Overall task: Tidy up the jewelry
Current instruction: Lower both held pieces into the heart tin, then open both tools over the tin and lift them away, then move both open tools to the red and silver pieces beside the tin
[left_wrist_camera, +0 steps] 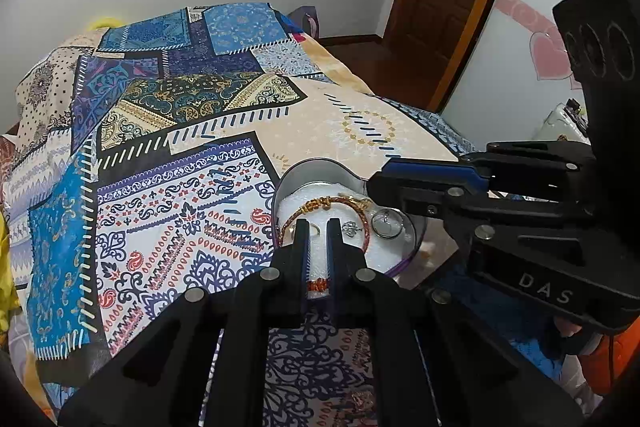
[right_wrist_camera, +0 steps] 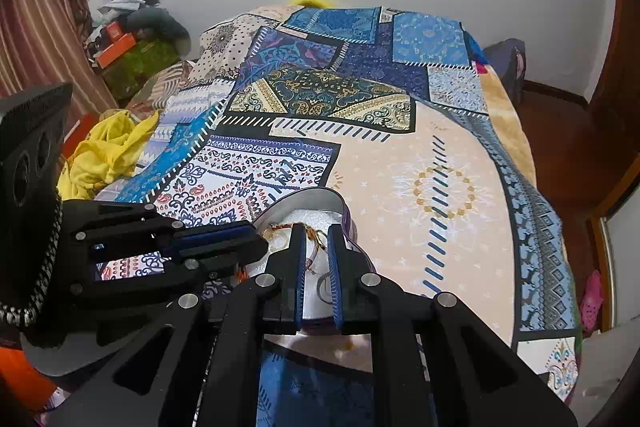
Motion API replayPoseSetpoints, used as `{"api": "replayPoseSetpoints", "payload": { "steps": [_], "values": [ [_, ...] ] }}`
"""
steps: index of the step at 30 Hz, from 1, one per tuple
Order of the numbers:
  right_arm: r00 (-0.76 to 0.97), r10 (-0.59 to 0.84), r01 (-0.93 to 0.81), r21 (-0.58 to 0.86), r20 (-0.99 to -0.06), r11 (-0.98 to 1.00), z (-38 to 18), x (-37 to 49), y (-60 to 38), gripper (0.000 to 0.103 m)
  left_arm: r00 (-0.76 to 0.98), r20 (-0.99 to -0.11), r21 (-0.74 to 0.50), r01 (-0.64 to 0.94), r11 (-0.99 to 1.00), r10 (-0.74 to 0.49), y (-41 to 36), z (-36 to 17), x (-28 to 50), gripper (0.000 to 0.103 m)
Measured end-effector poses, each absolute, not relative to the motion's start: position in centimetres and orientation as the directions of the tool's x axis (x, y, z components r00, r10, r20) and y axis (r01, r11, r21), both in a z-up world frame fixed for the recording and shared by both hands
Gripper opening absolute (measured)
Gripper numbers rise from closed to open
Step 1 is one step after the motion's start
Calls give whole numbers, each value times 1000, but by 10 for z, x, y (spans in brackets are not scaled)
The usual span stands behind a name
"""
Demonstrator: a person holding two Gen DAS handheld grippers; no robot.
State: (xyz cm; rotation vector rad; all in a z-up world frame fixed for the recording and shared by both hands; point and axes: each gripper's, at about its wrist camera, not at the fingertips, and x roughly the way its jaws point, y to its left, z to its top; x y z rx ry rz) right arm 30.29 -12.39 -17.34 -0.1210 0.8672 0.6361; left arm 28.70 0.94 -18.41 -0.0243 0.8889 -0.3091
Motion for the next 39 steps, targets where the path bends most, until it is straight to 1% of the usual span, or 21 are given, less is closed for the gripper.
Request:
{"api": "replayPoseSetpoints", "payload": {
  "steps": [5,9,13,15,17,18,19,20,21,23,32,39],
  "values": [
    [497,467,-566,135,-732,813,-165,293,-126,10,605,-750,-141,248,958,-267,10,-174,278,7],
    [537,444,-566,84,-717,820,-155,281,-126,10,619,-742,-136,236,962,-257,13,-164,267,8],
    [564,434,-565,55,-703,823,-144,269,-126,11,642,-728,-129,216,968,-240,17,-151,253,16],
    [574,434,-565,48,-695,824,-140,263,-127,14,651,-722,-129,208,970,-235,19,-144,247,18],
    [585,436,-563,44,-684,825,-134,257,-128,21,659,-717,-125,201,972,-228,21,-138,241,21],
    [591,436,-562,41,-678,826,-132,253,-129,23,664,-713,-122,197,973,-224,21,-135,237,27],
    [601,434,-559,34,-671,828,-130,249,-129,28,668,-710,-121,195,973,-222,22,-132,234,30],
    [608,432,-558,29,-666,830,-129,246,-130,32,674,-706,-119,191,974,-218,23,-129,229,35],
    [618,431,-556,22,-657,831,-126,242,-130,34,679,-702,-117,187,975,-214,23,-126,225,39],
    [631,428,-554,11,-647,833,-124,235,-131,35,687,-697,-113,181,977,-208,24,-122,217,41],
    [641,427,-545,13,-638,838,-124,213,-136,35,684,-706,-100,165,981,-187,25,-123,187,45],
    [606,426,-547,36,-672,836,-141,204,-136,35,642,-745,-111,148,983,-181,30,-146,173,45]
  ]
}}
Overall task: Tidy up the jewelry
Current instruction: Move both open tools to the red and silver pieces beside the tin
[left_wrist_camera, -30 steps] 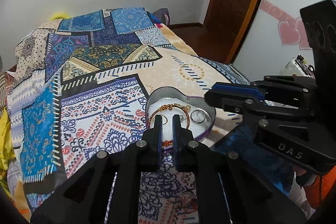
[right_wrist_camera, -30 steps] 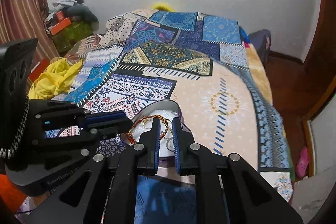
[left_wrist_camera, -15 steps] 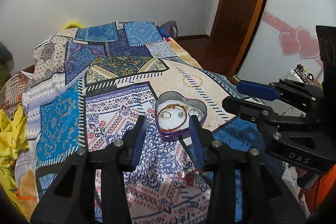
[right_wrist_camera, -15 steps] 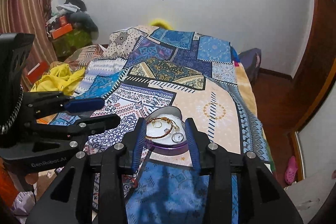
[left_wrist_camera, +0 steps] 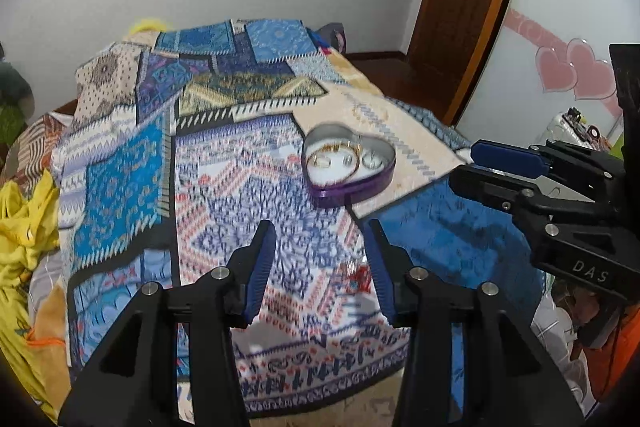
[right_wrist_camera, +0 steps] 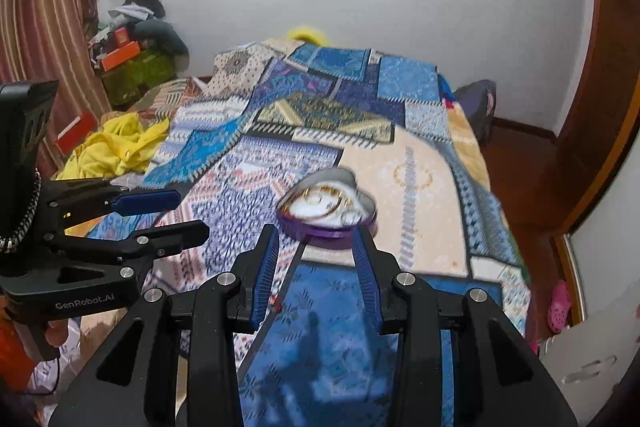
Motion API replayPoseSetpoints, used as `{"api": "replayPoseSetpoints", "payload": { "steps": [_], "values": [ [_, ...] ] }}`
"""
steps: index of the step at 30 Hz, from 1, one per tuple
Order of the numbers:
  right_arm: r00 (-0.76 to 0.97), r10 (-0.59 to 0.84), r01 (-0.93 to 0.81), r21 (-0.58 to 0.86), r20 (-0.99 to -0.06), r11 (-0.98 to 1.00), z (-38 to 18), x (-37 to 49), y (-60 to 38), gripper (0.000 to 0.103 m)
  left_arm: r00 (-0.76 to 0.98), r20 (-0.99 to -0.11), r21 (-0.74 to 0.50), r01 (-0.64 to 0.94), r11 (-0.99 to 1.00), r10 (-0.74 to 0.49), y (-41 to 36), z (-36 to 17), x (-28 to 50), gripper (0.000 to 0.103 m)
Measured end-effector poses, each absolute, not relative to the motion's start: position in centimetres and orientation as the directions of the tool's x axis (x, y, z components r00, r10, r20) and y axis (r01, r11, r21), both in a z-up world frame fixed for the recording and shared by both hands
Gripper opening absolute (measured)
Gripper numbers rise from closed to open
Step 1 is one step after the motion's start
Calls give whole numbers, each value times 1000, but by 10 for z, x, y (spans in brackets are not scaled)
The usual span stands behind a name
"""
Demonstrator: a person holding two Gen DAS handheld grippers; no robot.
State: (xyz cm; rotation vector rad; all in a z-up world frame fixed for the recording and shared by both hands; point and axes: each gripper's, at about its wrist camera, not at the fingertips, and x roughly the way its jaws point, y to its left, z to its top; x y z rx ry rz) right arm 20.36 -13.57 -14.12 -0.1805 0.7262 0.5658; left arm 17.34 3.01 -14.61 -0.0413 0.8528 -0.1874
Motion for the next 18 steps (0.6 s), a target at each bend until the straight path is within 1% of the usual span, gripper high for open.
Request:
{"api": "replayPoseSetpoints", "payload": {
  "steps": [9,18],
  "values": [
    [522,413,-578,47,-746,815,-183,199,-123,35,590,-789,-114,130,985,-170,38,-177,170,45],
    [456,420,-615,64,-784,786,-201,203,-103,35,600,-786,-124,81,989,-148,57,-190,165,45]
  ]
}}
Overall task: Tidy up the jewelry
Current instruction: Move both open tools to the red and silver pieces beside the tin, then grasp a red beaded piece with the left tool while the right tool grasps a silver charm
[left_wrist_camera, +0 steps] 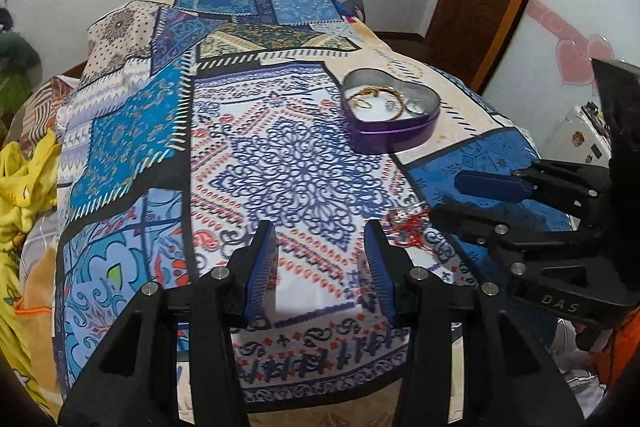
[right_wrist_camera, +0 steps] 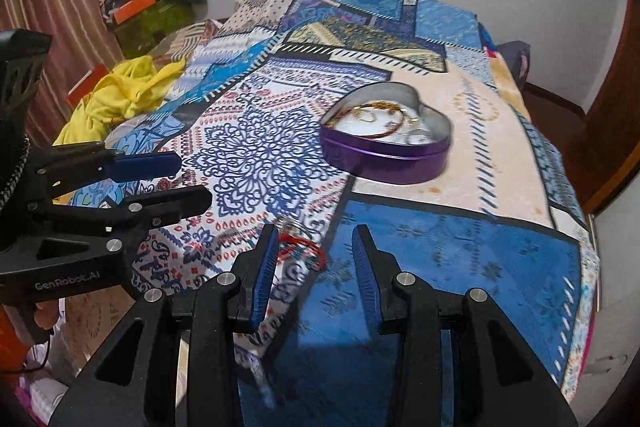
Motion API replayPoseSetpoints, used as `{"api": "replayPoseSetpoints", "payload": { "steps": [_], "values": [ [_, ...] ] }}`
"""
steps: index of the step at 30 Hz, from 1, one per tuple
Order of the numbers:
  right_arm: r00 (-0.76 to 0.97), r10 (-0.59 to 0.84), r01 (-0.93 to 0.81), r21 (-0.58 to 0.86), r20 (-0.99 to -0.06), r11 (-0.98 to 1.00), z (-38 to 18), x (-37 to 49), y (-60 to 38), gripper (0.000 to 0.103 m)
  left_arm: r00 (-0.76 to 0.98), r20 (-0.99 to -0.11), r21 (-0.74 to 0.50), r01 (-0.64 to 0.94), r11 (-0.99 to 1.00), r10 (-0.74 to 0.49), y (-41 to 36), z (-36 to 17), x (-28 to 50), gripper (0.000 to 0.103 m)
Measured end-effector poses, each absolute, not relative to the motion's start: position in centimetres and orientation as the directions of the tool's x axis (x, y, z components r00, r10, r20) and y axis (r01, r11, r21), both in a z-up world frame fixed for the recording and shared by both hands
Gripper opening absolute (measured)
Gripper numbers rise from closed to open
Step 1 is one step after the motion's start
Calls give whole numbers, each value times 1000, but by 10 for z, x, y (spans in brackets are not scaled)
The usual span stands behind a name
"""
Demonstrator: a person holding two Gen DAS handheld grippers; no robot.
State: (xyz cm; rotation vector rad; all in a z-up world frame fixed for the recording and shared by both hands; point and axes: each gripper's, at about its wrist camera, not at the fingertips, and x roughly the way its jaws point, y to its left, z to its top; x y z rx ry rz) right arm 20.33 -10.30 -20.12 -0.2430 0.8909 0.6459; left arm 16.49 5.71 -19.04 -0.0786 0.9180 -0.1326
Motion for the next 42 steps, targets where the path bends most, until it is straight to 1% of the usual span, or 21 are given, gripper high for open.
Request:
{"api": "replayPoseSetpoints", "payload": {
  "steps": [6,9,11,12,14,21,26,31,33,34,35,36,37,38,39,40,42],
  "values": [
    [432,405,-625,56,-806,778,-212,209,-89,34,604,-782,-142,63,988,-152,70,-194,166,45],
    [410,405,-618,78,-817,782,-219,213,-89,34,601,-782,-152,70,986,-163,70,-197,168,45],
    [414,413,-616,85,-812,784,-218,213,-91,26,602,-780,-153,77,985,-168,68,-198,169,45],
    [409,419,-617,93,-811,782,-217,214,-92,26,603,-779,-155,81,985,-172,67,-198,169,45],
    [411,430,-615,104,-804,782,-215,214,-94,9,601,-778,-162,92,983,-184,64,-198,170,45],
    [460,449,-590,115,-766,799,-200,215,-107,8,582,-781,-175,141,974,-225,46,-199,175,45],
    [503,440,-572,96,-744,815,-191,215,-121,8,556,-793,-180,178,968,-249,30,-203,182,45],
    [500,420,-544,104,-757,833,-190,219,-135,9,519,-809,-192,209,959,-275,14,-209,192,45],
    [485,415,-536,113,-770,837,-191,221,-139,13,509,-813,-196,220,956,-284,9,-212,195,45],
    [479,416,-533,121,-773,838,-192,222,-141,20,505,-816,-192,224,956,-282,6,-213,197,45],
    [477,418,-531,125,-773,838,-191,222,-143,27,503,-819,-186,224,957,-277,4,-215,199,44],
    [480,419,-528,128,-771,840,-191,221,-145,30,501,-821,-184,225,957,-275,3,-217,200,36],
    [483,420,-527,129,-768,840,-191,221,-145,36,497,-824,-180,223,958,-271,3,-219,201,32],
    [485,423,-526,131,-765,840,-190,220,-146,38,501,-824,-173,219,960,-263,2,-220,202,24],
    [486,427,-528,134,-762,839,-189,219,-146,38,505,-821,-175,220,960,-266,2,-220,202,14],
    [486,430,-529,136,-761,837,-189,219,-146,38,504,-820,-181,223,958,-273,3,-220,202,9],
    [486,433,-533,135,-759,835,-188,218,-144,38,508,-817,-185,218,958,-273,5,-220,201,6]
  ]
}}
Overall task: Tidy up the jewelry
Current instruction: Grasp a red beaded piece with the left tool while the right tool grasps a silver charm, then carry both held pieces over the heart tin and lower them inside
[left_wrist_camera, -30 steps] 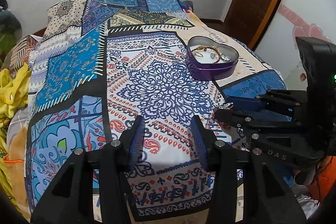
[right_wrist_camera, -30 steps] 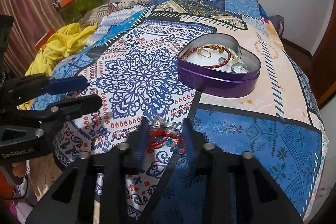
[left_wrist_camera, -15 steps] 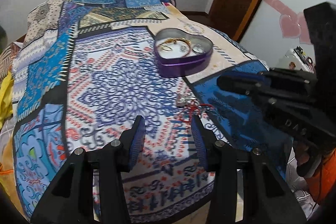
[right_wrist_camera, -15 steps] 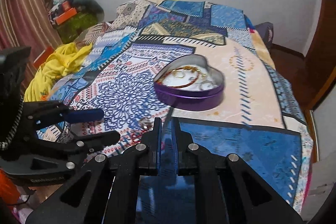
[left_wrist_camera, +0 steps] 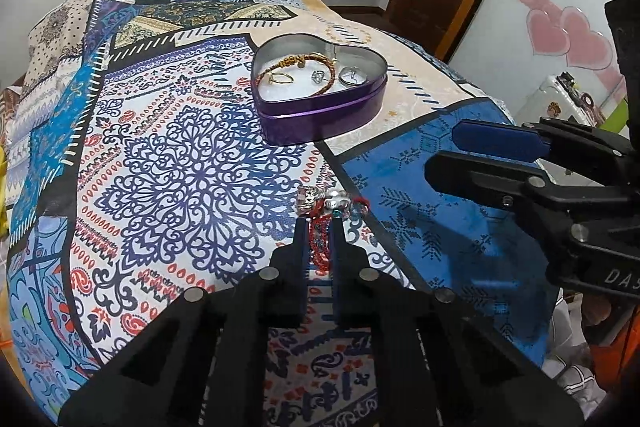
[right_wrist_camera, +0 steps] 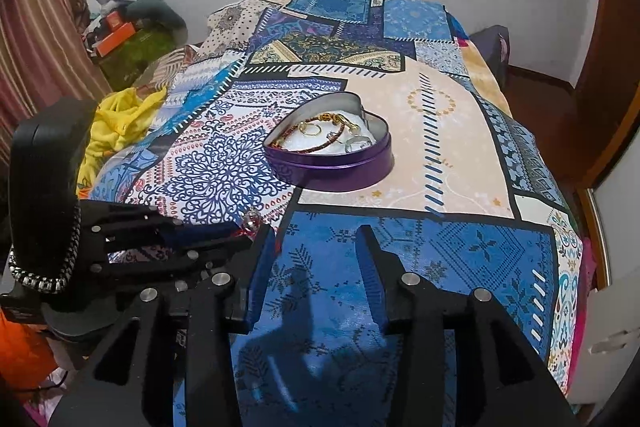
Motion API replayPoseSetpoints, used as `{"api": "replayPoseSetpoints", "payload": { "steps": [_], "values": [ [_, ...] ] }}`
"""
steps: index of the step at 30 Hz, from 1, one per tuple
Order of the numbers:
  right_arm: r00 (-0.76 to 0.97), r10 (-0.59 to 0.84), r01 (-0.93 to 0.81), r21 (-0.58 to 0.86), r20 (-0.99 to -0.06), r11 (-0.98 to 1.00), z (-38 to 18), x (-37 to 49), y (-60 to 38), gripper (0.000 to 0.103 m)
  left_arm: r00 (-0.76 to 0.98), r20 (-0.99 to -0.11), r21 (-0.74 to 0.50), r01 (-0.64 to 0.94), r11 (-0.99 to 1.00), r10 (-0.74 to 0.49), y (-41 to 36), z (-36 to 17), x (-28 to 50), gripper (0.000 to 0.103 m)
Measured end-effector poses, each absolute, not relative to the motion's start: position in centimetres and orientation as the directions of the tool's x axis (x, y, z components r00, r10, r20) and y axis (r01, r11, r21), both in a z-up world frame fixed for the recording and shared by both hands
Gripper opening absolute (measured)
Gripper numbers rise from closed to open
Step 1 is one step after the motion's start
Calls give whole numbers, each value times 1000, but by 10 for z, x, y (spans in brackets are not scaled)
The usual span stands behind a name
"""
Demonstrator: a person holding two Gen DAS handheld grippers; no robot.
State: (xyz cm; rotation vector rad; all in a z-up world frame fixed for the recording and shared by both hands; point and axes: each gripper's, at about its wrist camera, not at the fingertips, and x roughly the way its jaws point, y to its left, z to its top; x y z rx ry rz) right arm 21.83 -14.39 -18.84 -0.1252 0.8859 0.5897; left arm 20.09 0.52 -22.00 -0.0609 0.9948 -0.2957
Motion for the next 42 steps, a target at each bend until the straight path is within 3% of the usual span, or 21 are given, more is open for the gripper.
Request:
{"api": "replayPoseSetpoints", "payload": {
  "steps": [21,23,25,42],
  "values": [
    [385,433,-631,111,-815,768,-217,233,-83,38,638,-742,-201,81,976,-205,70,-189,173,6],
    [378,429,-634,108,-820,766,-220,235,-80,23,641,-738,-203,84,976,-209,69,-188,173,6],
    [372,431,-645,105,-822,757,-220,233,-79,14,645,-735,-202,88,975,-211,68,-186,173,6],
    [502,464,-617,74,-730,784,-178,223,-102,14,692,-686,-201,118,972,-226,53,-154,178,6]
  ]
}}
